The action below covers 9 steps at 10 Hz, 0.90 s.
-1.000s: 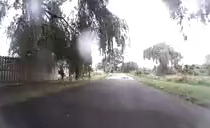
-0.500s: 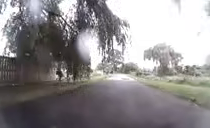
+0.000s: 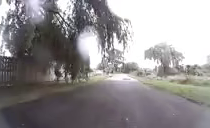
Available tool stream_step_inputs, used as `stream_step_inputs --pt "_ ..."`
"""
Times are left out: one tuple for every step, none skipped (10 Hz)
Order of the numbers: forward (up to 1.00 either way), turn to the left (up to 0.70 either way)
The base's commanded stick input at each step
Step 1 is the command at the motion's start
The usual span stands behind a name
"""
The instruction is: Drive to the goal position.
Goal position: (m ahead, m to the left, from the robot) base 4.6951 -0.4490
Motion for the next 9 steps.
stream_step_inputs --pt "0.85 -0.23" --pt "0.85 -0.34" --pt "0.85 -0.31" --pt "0.85 -0.19" --pt "0.85 -0.07" --pt "0.85 0.0" --pt "0.85 0.0" --pt "0.85 0.0" --pt "0.85 0.0"
